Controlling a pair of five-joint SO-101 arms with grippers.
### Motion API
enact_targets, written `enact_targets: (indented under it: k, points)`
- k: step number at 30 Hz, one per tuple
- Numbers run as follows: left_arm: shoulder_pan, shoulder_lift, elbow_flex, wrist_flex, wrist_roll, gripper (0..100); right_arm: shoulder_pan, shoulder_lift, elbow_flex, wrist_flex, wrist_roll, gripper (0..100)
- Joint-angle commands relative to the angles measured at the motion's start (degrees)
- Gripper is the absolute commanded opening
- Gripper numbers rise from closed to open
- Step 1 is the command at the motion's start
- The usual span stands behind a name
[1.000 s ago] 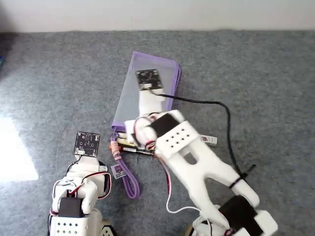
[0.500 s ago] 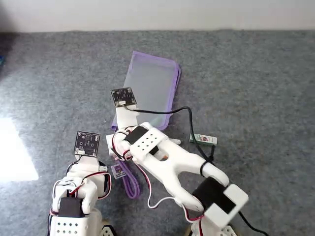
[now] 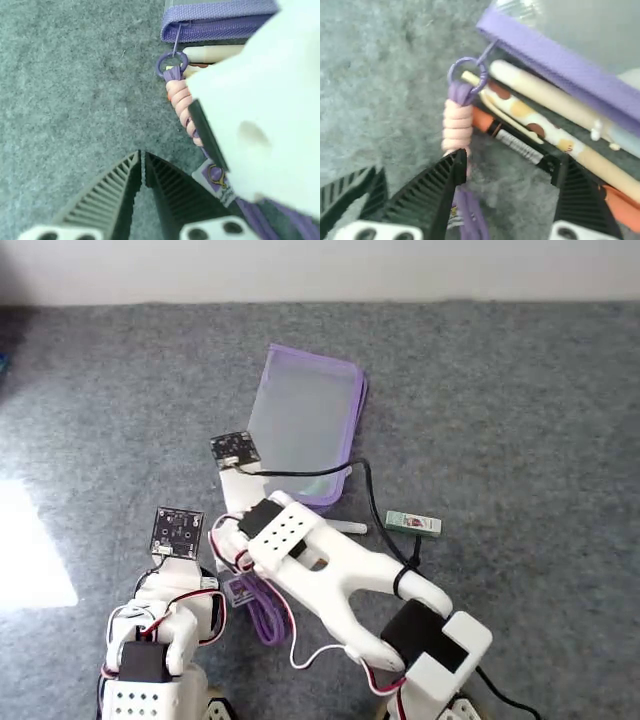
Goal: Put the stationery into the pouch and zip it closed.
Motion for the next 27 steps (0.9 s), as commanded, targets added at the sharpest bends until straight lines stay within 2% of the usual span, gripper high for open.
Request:
enact_targets:
  k: [1, 12, 18, 27]
  points:
    - [0.4, 0.0, -0.5, -1.3, -0.3, 1, -1.0, -3.2, -3.4, 0.9, 0.5, 28.8]
    - [0.4, 0.0, -0.5, -1.3, -0.3, 1, -2.6, -1.5, -6.9, -1.4, 0.4, 28.8]
    - [0.4, 0.0, -0.5, -1.3, -0.3, 1, -2.8, 6.2, -7.3, -4.6, 0.4, 28.8]
    - [0.4, 0.0, -0.5, -1.3, -0.3, 1, 3.3, 9.6, -7.4, 3.3, 0.6, 28.8]
